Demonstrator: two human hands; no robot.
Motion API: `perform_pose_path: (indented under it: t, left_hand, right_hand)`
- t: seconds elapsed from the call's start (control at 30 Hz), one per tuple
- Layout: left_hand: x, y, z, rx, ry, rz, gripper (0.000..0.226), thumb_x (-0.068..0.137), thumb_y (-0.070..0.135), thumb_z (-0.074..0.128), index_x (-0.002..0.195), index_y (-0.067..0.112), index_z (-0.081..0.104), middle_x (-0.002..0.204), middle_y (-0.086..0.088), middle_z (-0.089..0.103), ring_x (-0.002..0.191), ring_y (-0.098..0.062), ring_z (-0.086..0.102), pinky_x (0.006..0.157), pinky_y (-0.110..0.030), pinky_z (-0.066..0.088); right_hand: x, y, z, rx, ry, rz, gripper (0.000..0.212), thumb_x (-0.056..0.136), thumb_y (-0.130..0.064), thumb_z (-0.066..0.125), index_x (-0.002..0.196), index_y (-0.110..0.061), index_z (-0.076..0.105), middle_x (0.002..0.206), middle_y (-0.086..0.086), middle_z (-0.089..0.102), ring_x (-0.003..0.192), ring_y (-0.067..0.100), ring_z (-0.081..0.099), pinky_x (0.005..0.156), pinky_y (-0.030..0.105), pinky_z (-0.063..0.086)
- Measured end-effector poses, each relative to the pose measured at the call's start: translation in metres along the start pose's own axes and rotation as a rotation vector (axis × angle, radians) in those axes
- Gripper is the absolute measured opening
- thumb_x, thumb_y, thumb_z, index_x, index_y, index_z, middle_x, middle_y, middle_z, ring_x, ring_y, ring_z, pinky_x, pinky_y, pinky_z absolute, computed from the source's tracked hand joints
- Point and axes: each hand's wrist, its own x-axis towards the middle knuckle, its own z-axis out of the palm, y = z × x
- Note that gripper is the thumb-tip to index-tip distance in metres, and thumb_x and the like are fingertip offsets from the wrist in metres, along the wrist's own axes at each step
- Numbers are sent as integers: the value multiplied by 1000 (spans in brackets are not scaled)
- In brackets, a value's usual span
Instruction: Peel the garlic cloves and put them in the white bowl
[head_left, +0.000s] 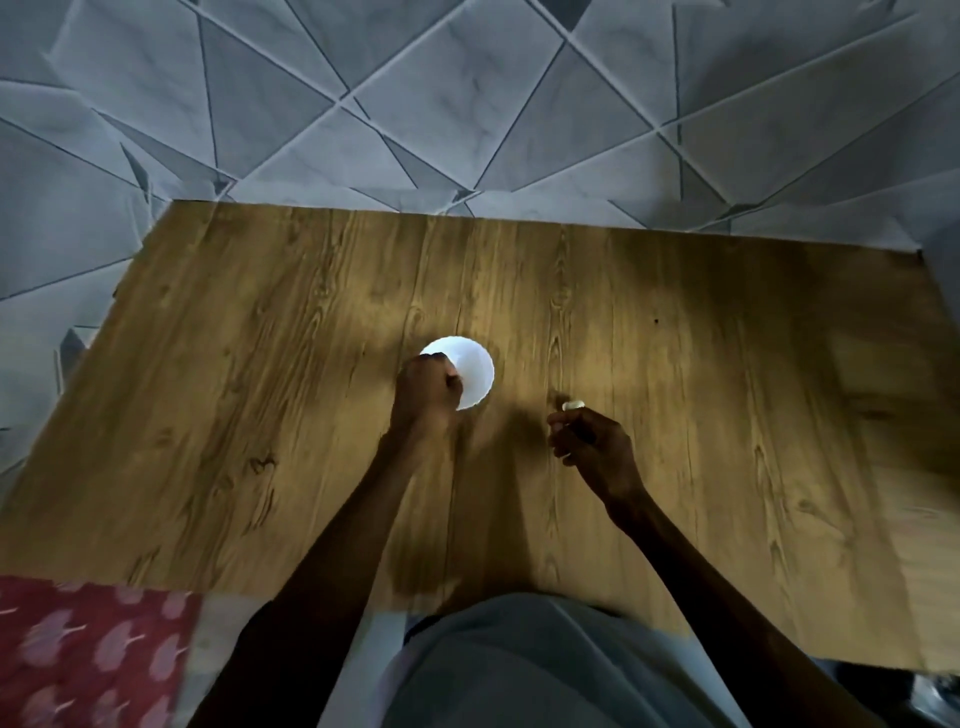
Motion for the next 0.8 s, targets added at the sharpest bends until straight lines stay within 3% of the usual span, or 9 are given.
perform_pose_path:
  t: [0.07, 0.2, 0.3, 0.37, 0.43, 0.5, 0.6, 0.7, 0.8]
  left_hand:
    - [21, -7, 4, 96, -106, -89, 24, 92, 14, 55, 105, 0, 69, 110, -12, 70, 104, -27, 64, 88, -30, 48]
    - [34, -8, 15, 176, -186, -35, 29, 95, 13, 51, 119, 1, 63, 121, -12, 66, 112, -27, 62, 91, -29, 48]
    - [36, -8, 14, 216, -210, 6, 28, 94, 13, 53, 117, 3, 65, 120, -11, 66, 112, -27, 61, 90, -29, 46]
    - [34, -5, 7, 176, -138, 44, 24, 94, 11, 53, 111, 4, 69, 115, -10, 68, 109, -26, 63, 91, -28, 46]
    - [20, 5, -5, 44, -4, 155, 18, 89, 5, 54, 89, 6, 73, 92, -7, 72, 88, -22, 67, 78, -27, 49]
    - [-3, 18, -13, -144, 29, 226, 16, 86, 4, 57, 78, 8, 70, 78, 1, 70, 72, -11, 61, 67, -17, 42]
    - [-33, 33, 1, -298, -182, 252, 13, 90, 8, 59, 83, 15, 69, 75, 9, 66, 67, -4, 60, 64, -5, 40]
    - [-42, 36, 40, -400, -357, 208, 4, 91, 15, 65, 92, 15, 68, 81, 3, 70, 68, -6, 67, 70, -17, 53]
    - [-38, 39, 73, -392, -397, 96, 24, 91, 17, 66, 115, 13, 64, 108, -2, 69, 93, -10, 65, 78, -16, 49]
  right_hand:
    - [6, 1, 2, -8, 9, -1, 14, 96, -7, 59, 103, -10, 71, 97, 2, 72, 70, 10, 69, 60, 22, 52]
    - [14, 4, 1, -57, 9, -4, 16, 96, -4, 58, 103, -9, 71, 92, 3, 73, 70, 9, 68, 58, 19, 52]
    - [19, 6, -6, -79, 10, -6, 17, 95, -2, 58, 103, -10, 70, 88, 3, 72, 71, 11, 69, 58, 18, 53]
    - [21, 8, -12, -109, 32, -44, 16, 95, -3, 59, 104, -9, 70, 91, 1, 73, 71, 7, 69, 59, 17, 53]
    - [23, 10, -19, -153, 76, -88, 14, 93, -4, 63, 103, -9, 71, 96, -3, 73, 76, 0, 68, 62, 14, 52]
    - [26, 14, -24, -197, 107, -124, 10, 91, -8, 67, 99, -10, 72, 96, -8, 73, 82, -3, 68, 66, 10, 51]
    - [32, 16, -27, -279, 139, -164, 5, 88, -15, 72, 93, -14, 71, 91, -16, 68, 86, 1, 68, 70, 7, 50]
    - [39, 21, -25, -440, 120, -366, 18, 86, -5, 73, 104, -7, 69, 98, -2, 69, 86, 8, 66, 70, 13, 50]
    - [49, 25, -21, -532, 59, -352, 28, 94, -27, 59, 111, -6, 67, 100, 9, 69, 86, 18, 64, 68, 24, 53]
